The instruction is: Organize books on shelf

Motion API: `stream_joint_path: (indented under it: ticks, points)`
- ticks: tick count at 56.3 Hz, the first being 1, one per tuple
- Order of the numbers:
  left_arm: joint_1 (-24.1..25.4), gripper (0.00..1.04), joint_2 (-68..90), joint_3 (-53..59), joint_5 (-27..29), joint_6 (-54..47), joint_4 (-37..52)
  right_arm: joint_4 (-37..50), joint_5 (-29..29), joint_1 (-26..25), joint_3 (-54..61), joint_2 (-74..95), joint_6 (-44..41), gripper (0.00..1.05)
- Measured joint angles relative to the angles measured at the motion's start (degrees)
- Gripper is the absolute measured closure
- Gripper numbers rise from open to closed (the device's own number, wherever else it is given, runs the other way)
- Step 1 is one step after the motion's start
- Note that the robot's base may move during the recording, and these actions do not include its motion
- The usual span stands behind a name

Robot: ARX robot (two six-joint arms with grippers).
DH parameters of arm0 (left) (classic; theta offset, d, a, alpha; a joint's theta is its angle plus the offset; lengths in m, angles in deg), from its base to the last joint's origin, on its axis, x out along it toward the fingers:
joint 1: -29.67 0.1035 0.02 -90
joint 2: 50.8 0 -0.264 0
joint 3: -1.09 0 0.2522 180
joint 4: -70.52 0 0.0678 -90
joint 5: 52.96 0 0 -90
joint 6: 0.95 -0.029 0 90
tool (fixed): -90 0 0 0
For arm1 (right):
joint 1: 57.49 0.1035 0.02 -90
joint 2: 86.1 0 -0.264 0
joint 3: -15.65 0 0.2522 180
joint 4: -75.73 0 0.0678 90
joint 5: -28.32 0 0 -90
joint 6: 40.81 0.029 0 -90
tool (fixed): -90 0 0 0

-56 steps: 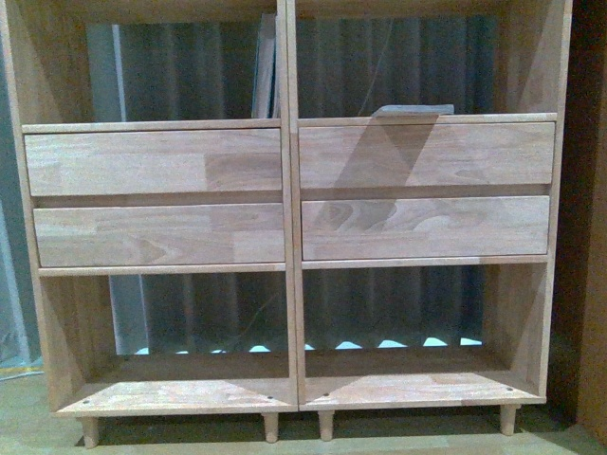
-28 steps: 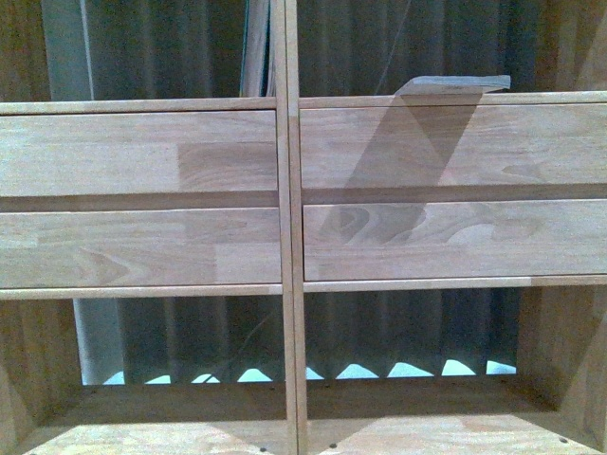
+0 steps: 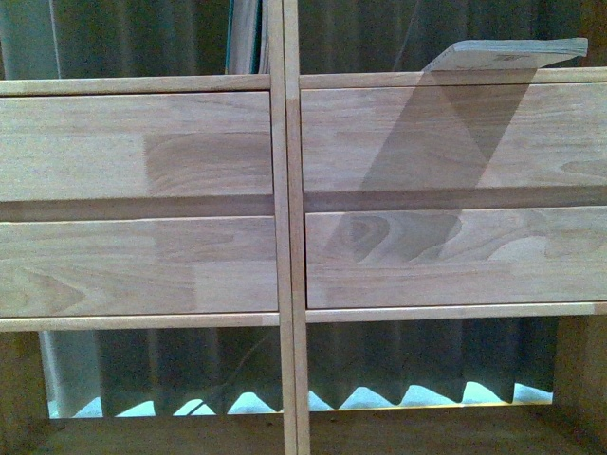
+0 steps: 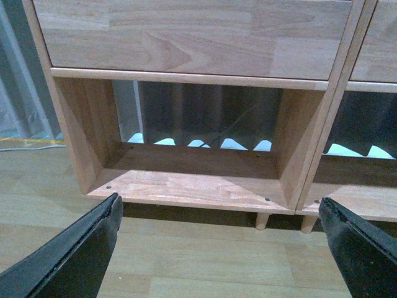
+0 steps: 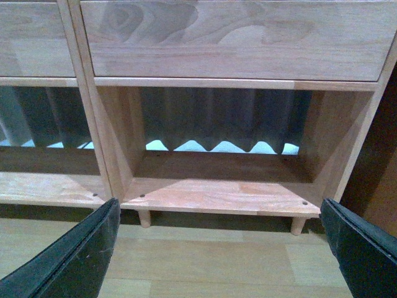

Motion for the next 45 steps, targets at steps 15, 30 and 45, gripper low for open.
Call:
stream_joint_path:
  ticks: [15,30,45]
  points:
    - [0.0,0.07,0.0,0.0,-0.1,0.0,0.0,0.0,0.0,0.0,0.0,0.0,0.0,0.07]
    - [0.0,0.07,0.0,0.0,0.0,0.0,0.0,0.0,0.0,0.0,0.0,0.0,0.1,0.07]
    - [0.0,0.07,0.0,0.0,-0.1,0.0,0.0,0.0,0.0,0.0,0.0,0.0,0.1,0.07]
